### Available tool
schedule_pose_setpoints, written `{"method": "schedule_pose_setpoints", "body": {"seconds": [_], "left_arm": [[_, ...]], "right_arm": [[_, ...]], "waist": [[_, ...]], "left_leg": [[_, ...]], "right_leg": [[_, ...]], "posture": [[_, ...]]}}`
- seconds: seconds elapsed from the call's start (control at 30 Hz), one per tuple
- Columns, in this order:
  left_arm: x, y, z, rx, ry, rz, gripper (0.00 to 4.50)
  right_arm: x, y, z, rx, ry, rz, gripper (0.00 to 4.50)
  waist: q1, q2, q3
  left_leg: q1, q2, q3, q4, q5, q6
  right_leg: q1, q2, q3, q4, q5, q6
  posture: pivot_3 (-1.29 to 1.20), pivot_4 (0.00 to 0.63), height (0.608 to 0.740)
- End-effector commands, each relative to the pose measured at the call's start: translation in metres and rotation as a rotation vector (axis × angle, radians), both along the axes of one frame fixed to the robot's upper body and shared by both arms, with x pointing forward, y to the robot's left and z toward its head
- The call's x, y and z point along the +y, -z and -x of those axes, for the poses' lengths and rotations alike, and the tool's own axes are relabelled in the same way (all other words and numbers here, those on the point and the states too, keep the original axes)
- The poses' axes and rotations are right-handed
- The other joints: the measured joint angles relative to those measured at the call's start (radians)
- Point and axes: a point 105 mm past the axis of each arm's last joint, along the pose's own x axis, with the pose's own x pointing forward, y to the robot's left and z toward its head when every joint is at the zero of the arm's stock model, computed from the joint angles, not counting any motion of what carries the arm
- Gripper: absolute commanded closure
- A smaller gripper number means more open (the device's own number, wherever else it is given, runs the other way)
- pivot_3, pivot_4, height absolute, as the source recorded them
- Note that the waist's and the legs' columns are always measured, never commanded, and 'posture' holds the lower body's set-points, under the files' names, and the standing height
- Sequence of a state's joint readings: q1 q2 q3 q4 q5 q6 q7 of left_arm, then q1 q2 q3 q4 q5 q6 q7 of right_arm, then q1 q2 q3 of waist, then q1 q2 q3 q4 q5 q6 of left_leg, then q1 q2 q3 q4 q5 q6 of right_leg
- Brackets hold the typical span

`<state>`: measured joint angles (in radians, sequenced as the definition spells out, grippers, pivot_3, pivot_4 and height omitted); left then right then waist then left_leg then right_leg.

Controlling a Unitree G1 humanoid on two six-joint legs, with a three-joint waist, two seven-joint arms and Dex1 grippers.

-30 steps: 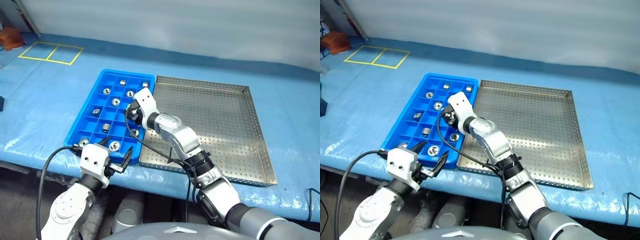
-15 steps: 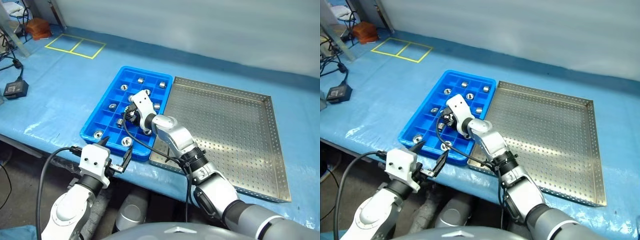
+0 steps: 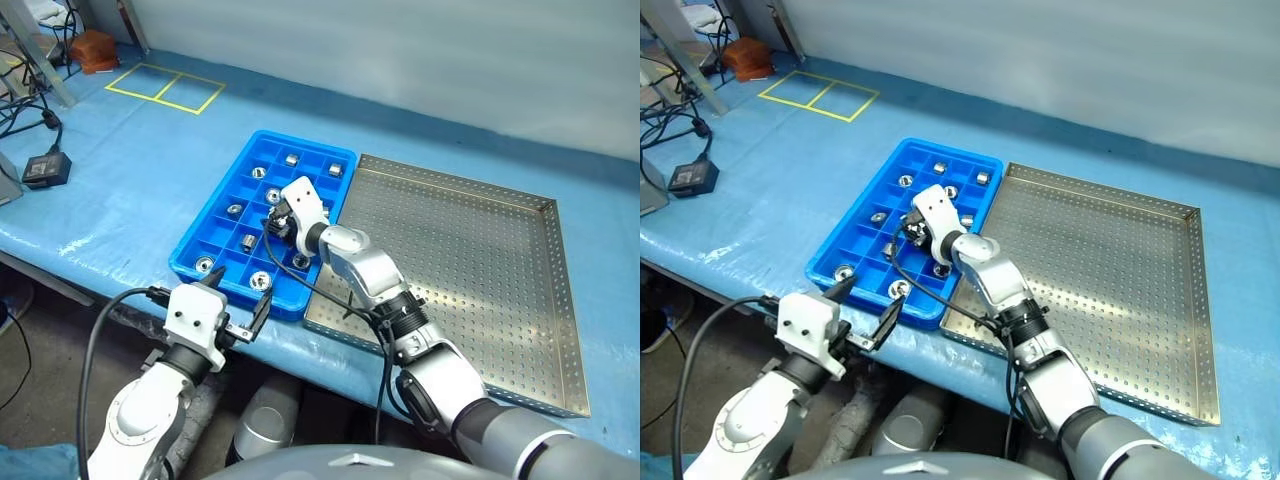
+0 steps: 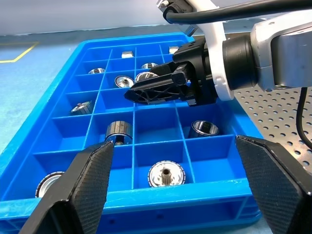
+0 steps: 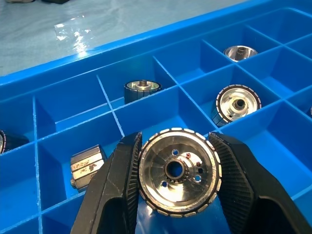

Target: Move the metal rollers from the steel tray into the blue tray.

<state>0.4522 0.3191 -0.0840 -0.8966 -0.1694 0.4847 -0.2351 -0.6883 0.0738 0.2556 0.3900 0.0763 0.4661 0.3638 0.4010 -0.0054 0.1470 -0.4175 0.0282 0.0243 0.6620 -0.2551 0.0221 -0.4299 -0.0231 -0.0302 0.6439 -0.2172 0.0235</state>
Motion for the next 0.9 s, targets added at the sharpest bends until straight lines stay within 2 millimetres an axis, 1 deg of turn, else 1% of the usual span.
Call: {"method": "schedule_pose_setpoints", "body": {"seconds": [0.03, 0.2, 0.27, 0.37, 0.47, 0.57, 0.7, 0.77, 0.8, 0.9], "left_arm": [[-0.004, -0.007, 0.000, -0.033, 0.024, 0.010, 0.13], [-0.007, -0.009, -0.001, -0.036, 0.045, 0.011, 0.13], [-0.007, -0.009, -0.003, -0.035, 0.057, 0.005, 0.13], [-0.008, -0.010, -0.005, -0.038, 0.086, 0.001, 0.13], [-0.009, -0.011, -0.012, -0.043, 0.124, -0.010, 0.13], [-0.010, -0.014, -0.022, -0.055, 0.159, -0.015, 0.13], [-0.013, -0.019, -0.039, -0.072, 0.214, -0.028, 0.13], [-0.013, -0.021, -0.048, -0.081, 0.222, -0.027, 0.13], [-0.013, -0.022, -0.050, -0.082, 0.222, -0.027, 0.13], [-0.003, -0.023, -0.073, -0.096, 0.134, -0.054, 0.13]], "right_arm": [[0.002, -0.011, 0.001, -0.023, 0.002, -0.037, 1.71], [0.005, -0.012, 0.009, -0.027, -0.016, -0.045, 0.08], [0.001, -0.021, 0.012, -0.051, -0.007, -0.068, 0.03], [-0.009, -0.038, 0.020, -0.090, -0.003, -0.113, 0.03], [-0.035, -0.050, 0.026, -0.122, 0.046, -0.132, 0.03], [-0.068, -0.054, 0.031, -0.148, 0.141, -0.106, 0.03], [-0.104, -0.053, 0.043, -0.159, 0.239, -0.062, 0.03], [-0.115, -0.051, 0.051, -0.155, 0.266, -0.044, 0.03], [-0.116, -0.050, 0.054, -0.153, 0.272, -0.039, 0.03], [-0.134, -0.043, 0.069, -0.135, 0.313, 0.004, 0.03]], "waist": [[0.000, 0.000, 0.000], [-0.002, 0.000, 0.000], [-0.006, 0.000, 0.000], [-0.012, 0.000, 0.000], [-0.029, 0.000, 0.000], [-0.058, 0.001, -0.001], [-0.131, 0.001, -0.001], [-0.186, 0.001, -0.001], [-0.209, 0.001, -0.001], [-0.295, 0.001, -0.001]], "left_leg": [[0.000, 0.000, 0.000, 0.000, 0.000, 0.000], [0.000, 0.000, 0.000, 0.000, 0.000, 0.000], [0.000, 0.000, -0.001, 0.000, 0.000, 0.000], [0.000, 0.000, -0.002, 0.001, 0.000, 0.000], [-0.001, 0.000, -0.003, 0.002, 0.000, 0.000], [0.000, -0.001, -0.003, 0.003, 0.000, 0.000], [0.000, -0.001, -0.003, 0.004, 0.001, -0.001], [0.000, -0.001, -0.004, 0.004, 0.001, -0.001], [0.000, -0.001, -0.004, 0.004, 0.001, -0.001], [0.001, -0.002, -0.005, 0.003, 0.001, 0.000]], "right_leg": [[0.000, 0.000, 0.000, 0.000, 0.000, 0.000], [0.001, 0.000, 0.000, 0.000, 0.000, 0.000], [0.000, 0.000, 0.000, 0.000, 0.000, 0.000], [0.001, 0.000, -0.002, 0.000, 0.000, -0.001], [0.001, -0.001, -0.002, 0.000, 0.000, -0.001], [0.002, -0.001, -0.003, 0.000, -0.001, -0.001], [0.003, -0.001, -0.002, 0.000, 0.000, -0.001], [0.004, -0.001, -0.002, 0.000, 0.000, -0.001], [0.004, -0.001, -0.002, 0.000, 0.000, -0.001], [0.005, -0.001, 0.000, 0.001, 0.003, -0.005]], "posture": [[0.51, 0.150, 0.740], [0.48, 0.150, 0.740], [0.46, 0.150, 0.740], [0.41, 0.150, 0.740], [0.33, 0.150, 0.740], [0.26, 0.150, 0.740], [0.16, 0.150, 0.740], [0.12, 0.150, 0.740], [0.09, 0.150, 0.740], [0.05, 0.150, 0.740]]}}
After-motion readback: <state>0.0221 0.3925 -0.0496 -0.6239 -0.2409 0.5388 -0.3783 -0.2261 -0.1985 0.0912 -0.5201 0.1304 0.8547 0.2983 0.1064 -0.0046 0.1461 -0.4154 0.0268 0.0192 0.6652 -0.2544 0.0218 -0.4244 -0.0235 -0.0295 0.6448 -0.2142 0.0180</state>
